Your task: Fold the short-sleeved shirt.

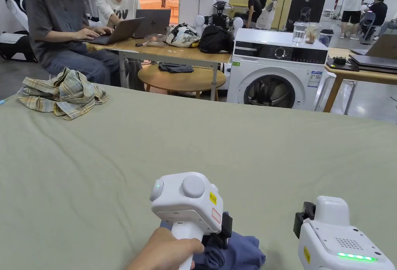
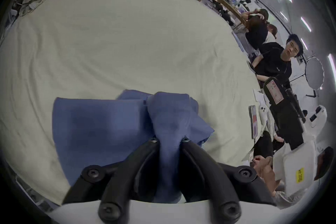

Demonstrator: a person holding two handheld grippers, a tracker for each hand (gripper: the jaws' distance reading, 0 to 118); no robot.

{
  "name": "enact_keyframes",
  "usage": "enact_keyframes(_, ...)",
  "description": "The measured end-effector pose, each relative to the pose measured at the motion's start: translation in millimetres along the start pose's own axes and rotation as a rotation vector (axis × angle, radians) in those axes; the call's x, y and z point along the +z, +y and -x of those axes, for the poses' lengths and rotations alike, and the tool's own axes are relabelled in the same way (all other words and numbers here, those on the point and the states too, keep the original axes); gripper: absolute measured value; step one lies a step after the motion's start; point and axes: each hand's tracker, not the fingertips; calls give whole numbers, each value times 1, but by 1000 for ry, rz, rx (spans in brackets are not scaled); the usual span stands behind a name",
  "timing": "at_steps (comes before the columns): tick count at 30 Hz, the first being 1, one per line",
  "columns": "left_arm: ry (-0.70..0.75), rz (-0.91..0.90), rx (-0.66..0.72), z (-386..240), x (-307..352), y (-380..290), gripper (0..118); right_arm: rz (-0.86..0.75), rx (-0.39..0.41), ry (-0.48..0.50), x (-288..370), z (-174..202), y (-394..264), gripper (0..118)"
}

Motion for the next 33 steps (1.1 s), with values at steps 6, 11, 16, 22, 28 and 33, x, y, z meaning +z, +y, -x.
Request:
enact_keyframes(6, -105, -1, 80, 8, -11, -2, 40, 9, -4, -13, 0, -5, -1, 0)
enact_keyframes(11, -247, -35, 78, 12, 22, -6, 45, 5, -5, -10, 1, -6, -1, 0)
enact_keyframes(16, -204, -124, 33, 25, 34, -2, 13, 7, -8, -5, 1, -5, -1, 0)
enact_keyframes(22, -349, 41, 120, 30, -47, -7, 6, 21, -19, -3, -2, -6, -4, 0)
enact_keyframes(28, -324, 40, 146, 33, -94, -17, 0, 16, -22, -6, -2, -7, -4, 0)
enact_keyframes(33, -323, 6, 103, 32, -86, -19, 0, 4, -24, 4, -2, -3, -2, 0)
